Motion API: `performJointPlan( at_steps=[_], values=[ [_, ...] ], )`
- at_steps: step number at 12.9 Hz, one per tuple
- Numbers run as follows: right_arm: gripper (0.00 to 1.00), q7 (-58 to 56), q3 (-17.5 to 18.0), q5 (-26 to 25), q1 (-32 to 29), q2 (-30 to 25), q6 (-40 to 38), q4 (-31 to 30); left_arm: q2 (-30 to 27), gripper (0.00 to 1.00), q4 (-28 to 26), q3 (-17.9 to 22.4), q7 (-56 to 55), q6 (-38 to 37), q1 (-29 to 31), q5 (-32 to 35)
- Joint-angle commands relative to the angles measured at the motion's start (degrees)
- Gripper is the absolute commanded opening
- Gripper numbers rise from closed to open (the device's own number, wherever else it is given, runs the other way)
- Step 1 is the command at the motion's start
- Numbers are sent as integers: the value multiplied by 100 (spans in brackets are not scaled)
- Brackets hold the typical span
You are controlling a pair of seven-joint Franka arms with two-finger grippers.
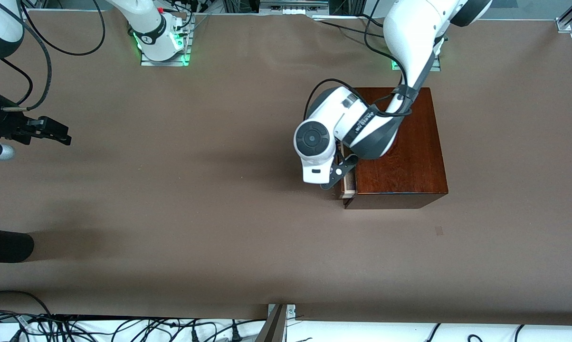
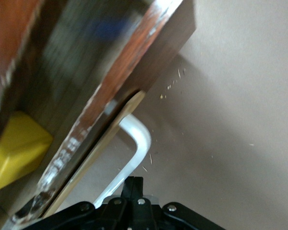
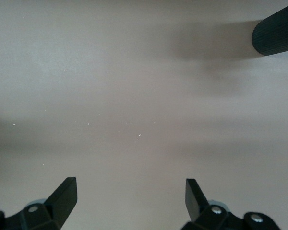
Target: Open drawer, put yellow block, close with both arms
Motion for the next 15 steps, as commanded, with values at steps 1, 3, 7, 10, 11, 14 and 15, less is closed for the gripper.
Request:
performJointPlan(
  at_steps=[1, 3, 7, 10, 11, 14, 15],
  values=[
    [100, 75, 32, -45, -4, -30, -44, 39, -266, 0, -297, 88, 521, -17, 334, 289],
    [100, 75, 32, -45, -4, -30, -44, 39, -266, 0, -279, 88, 521, -9, 334, 272],
    [100, 75, 32, -45, -4, -39, -53, 39, -266, 8, 105, 18, 521, -35, 343, -262],
    [100, 75, 32, -45, -4, -48, -53, 39, -545, 65, 345, 26, 521, -70, 360, -721],
    [100, 75, 41, -45, -4, -48, -53, 39, -678, 100, 345, 27, 617, -70, 369, -704],
    [100, 76, 41, -37, -4, -48, -36, 39, -1240, 100, 249, 53, 1634, -114, 596, -695],
    [100, 75, 41, -37, 5, -39, -27, 39, -1320, 100, 248, 44, 2003, -297, 719, -695]
  ],
)
